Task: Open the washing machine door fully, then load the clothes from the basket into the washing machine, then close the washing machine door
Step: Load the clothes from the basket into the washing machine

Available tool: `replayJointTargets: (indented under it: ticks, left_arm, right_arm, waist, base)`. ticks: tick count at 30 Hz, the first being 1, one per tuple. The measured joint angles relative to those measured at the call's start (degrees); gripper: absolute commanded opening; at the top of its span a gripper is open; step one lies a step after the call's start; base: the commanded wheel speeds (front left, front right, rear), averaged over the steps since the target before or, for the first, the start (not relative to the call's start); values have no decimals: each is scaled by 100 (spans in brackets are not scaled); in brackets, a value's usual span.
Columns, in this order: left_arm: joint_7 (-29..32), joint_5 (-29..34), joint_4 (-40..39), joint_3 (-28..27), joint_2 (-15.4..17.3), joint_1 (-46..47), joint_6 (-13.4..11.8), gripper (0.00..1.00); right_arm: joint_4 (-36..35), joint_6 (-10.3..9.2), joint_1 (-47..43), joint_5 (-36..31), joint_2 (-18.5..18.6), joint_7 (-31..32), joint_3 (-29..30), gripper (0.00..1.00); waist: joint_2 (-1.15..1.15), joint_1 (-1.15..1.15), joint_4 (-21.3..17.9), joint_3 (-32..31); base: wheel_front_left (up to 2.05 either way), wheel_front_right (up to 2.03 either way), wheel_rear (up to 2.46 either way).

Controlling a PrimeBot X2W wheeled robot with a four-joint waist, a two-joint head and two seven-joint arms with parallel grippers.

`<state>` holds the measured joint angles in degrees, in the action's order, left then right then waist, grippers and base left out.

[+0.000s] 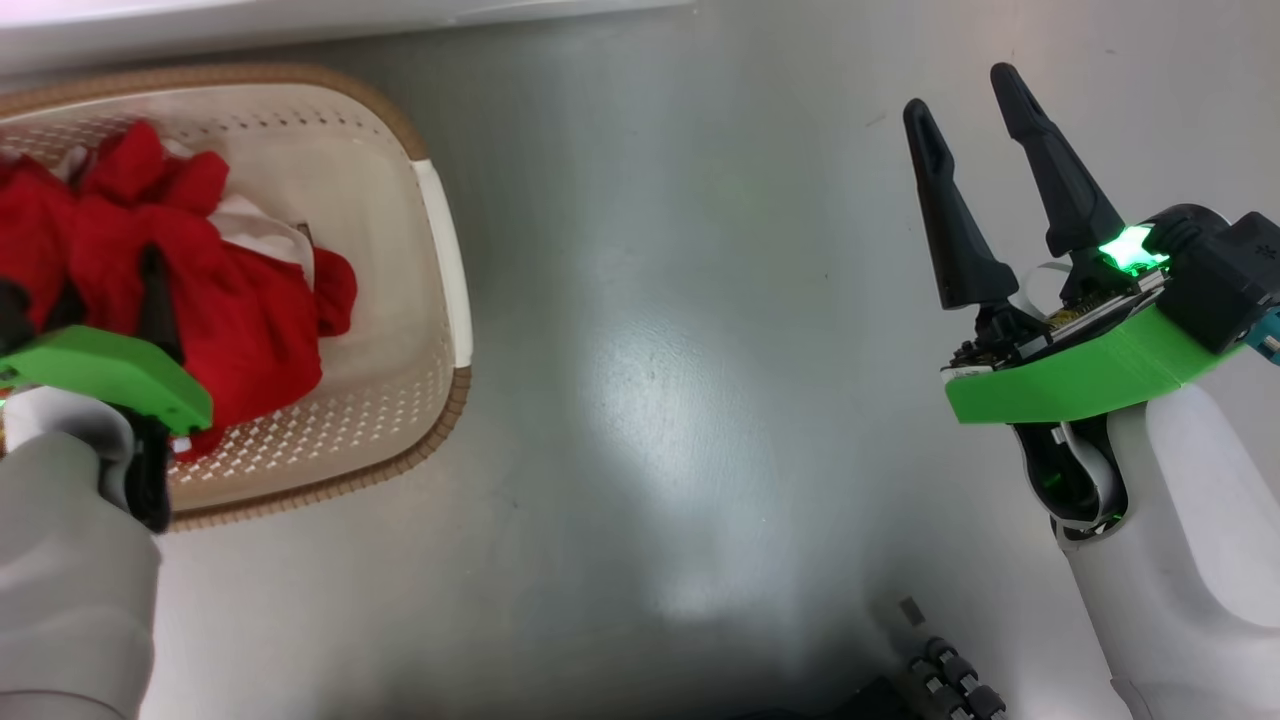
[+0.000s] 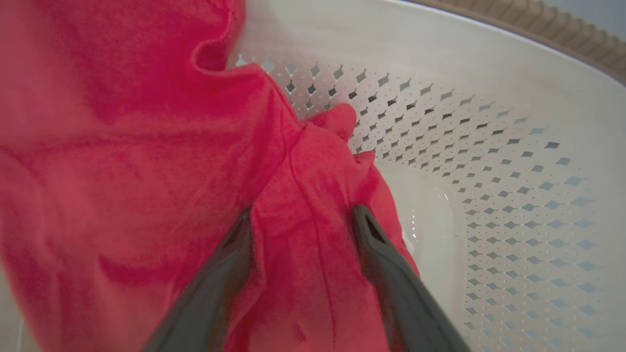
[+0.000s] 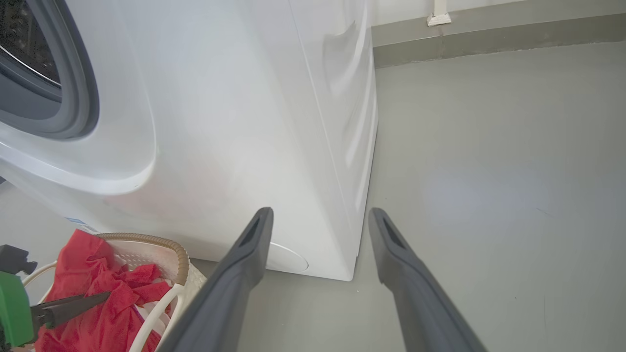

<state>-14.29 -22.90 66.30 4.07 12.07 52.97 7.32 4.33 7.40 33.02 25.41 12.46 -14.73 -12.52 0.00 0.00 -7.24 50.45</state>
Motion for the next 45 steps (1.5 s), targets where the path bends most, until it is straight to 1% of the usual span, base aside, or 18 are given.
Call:
replayJointTargets:
  ticks: [4, 7, 17, 18, 19, 20, 21, 22, 31, 36, 45]
  left_arm:
    - [27, -4, 325, 26, 87, 222, 0, 100]
    - [122, -8, 470, 47, 91, 354, 0, 100]
    - [323, -160, 656, 55, 94, 494, 0, 100]
    - [347, -160, 662, 58, 94, 497, 0, 89]
    - [355, -160, 673, 65, 94, 498, 0, 58]
    - [354, -162, 684, 76, 94, 498, 0, 39]
    - [354, -169, 692, 83, 92, 498, 0, 7]
    - [353, -187, 698, 91, 89, 498, 0, 0]
    - [256, -285, 738, 204, 46, 459, 0, 0]
    - [175, -375, 721, 334, 36, 261, 0, 0]
    - [9, -567, 291, 561, 2, -286, 0, 0]
  right_arm:
    - [-12, 0, 19, -2, -25, 0, -5, 100]
    - [-27, 0, 71, -7, -36, 0, -12, 100]
    - [-63, 0, 115, -7, -53, 0, -13, 100]
    - [-65, 0, 115, -7, -53, 0, -11, 100]
    - [-66, 0, 115, -8, -53, 0, -10, 100]
    - [-65, 0, 115, -8, -53, 0, -8, 100]
    - [-65, 0, 115, -8, -53, 0, -7, 100]
    - [-65, 0, 115, -8, -53, 0, -5, 100]
    - [-18, 0, 115, -7, -84, 0, -15, 100]
    - [18, 0, 114, -5, -89, 0, -49, 100]
    - [123, 0, 43, 43, -135, 0, -127, 100]
  waist:
    - [0, 0, -60, 104]
    - [0, 0, -105, 162]
    - [0, 0, -217, 228]
    - [0, 0, -217, 227]
    - [0, 0, -215, 225]
    - [0, 0, -213, 220]
    - [0, 0, -210, 213]
    - [0, 0, -206, 203]
    - [0, 0, -187, 16]
    - [0, 0, -185, -165]
    - [0, 0, -168, -641]
  base:
    - [0, 0, 0]
    - [0, 0, 0]
    - [0, 0, 0]
    - [0, 0, 0]
    - [0, 0, 0]
    - [0, 0, 0]
    - [0, 0, 0]
    - [0, 0, 0]
    - [0, 0, 0]
    - [0, 0, 0]
    - [0, 0, 0]
